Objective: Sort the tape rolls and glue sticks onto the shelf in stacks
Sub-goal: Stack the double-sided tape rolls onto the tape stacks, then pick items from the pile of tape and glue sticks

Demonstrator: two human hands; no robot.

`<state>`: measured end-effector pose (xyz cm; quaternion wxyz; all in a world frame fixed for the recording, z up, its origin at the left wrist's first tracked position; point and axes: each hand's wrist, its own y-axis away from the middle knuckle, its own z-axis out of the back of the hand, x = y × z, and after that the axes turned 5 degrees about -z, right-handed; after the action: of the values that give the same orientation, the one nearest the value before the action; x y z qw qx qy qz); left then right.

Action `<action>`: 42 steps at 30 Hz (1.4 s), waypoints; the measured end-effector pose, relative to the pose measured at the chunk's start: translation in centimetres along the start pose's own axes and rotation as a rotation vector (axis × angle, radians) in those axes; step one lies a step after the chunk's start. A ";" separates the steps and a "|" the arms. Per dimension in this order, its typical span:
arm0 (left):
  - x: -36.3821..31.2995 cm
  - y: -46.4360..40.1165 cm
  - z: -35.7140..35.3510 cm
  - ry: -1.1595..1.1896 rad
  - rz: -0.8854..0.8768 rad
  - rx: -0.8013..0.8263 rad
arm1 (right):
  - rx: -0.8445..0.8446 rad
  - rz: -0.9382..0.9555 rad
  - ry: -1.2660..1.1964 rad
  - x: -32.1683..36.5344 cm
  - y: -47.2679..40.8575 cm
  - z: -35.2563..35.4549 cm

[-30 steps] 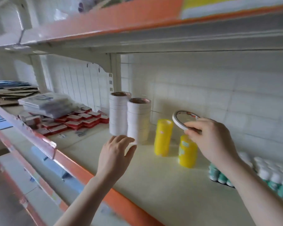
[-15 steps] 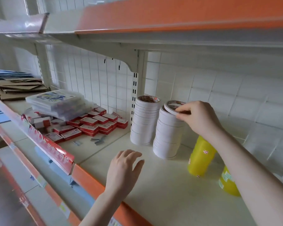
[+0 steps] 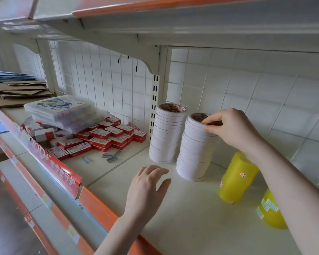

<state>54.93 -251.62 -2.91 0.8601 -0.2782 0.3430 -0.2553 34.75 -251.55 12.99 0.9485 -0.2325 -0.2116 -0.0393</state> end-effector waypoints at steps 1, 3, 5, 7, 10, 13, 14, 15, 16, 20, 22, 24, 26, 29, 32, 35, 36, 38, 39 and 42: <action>0.0 0.0 0.0 0.002 0.000 0.001 | 0.013 0.000 0.000 0.0 -0.1 0.1; -0.1 0.0 0.0 0.007 0.003 0.009 | 0.038 0.002 0.005 -0.1 -0.5 0.2; -0.3 0.0 -0.1 0.007 0.007 0.020 | 0.054 0.007 -0.007 -0.2 -0.7 0.3; -0.5 0.0 -0.1 0.006 0.014 0.030 | 0.061 0.016 -0.019 -0.1 -0.8 0.4; -0.9 0.1 -0.2 0.015 0.027 0.049 | 0.066 0.034 -0.025 -0.1 -0.8 0.4; -1.4 0.2 -0.2 0.017 0.037 0.058 | 0.058 0.051 -0.023 -0.3 -0.7 0.4; -1.5 0.2 -0.3 0.018 0.040 0.059 | 0.052 0.060 -0.025 -0.5 -0.7 0.3; -1.7 0.2 -0.3 0.020 0.044 0.058 | 0.042 0.072 -0.032 -0.5 -0.6 0.2; -1.8 0.2 -0.4 0.022 0.050 0.060 | 0.031 0.089 -0.036 -0.6 -0.5 0.2; -2.3 0.2 -0.4 0.029 0.062 0.079 | -0.121 0.201 0.007 -1.4 0.6 0.4; -2.5 0.1 -0.4 0.027 0.054 0.081 | -0.242 0.199 0.022 -2.4 2.0 0.8; -2.8 0.1 -0.3 0.039 0.040 0.078 | -0.344 0.169 0.063 -3.7 4.2 1.3; -3.2 0.0 -0.4 0.058 0.015 0.091 | -0.424 0.114 0.132 -5.0 6.9 1.7; -4.5 0.1 -1.0 0.096 -0.047 0.132 | -0.505 -0.019 0.233 -7.2 11.8 2.4; -6.7 0.8 -2.0 0.146 -0.146 0.168 | -0.544 -0.168 0.325 -9.4 17.5 3.2; -10.1 2.0 -3.2 0.201 -0.234 0.200 | -0.548 -0.279 0.425 -11.4 23.3 4.5; -11.4 2.5 -3.6 0.223 -0.260 0.213 | -0.553 -0.316 0.453 -12.2 25.2 5.1; -14.2 3.6 -4.6 0.267 -0.319 0.238 | -0.564 -0.405 0.496 -13.4 28.8 6.5; -15.7 4.2 -5.0 0.289 -0.348 0.253 | -0.581 -0.435 0.526 -14.0 30.6 7.3; -20.6 6.1 -6.4 0.345 -0.421 0.293 | -0.632 -0.504 0.609 -15.8 35.6 9.9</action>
<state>38.68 -236.30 -1.58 0.7481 -0.1687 0.3784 -0.5183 22.74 -215.73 -0.79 0.8115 -0.4278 0.0475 -0.3952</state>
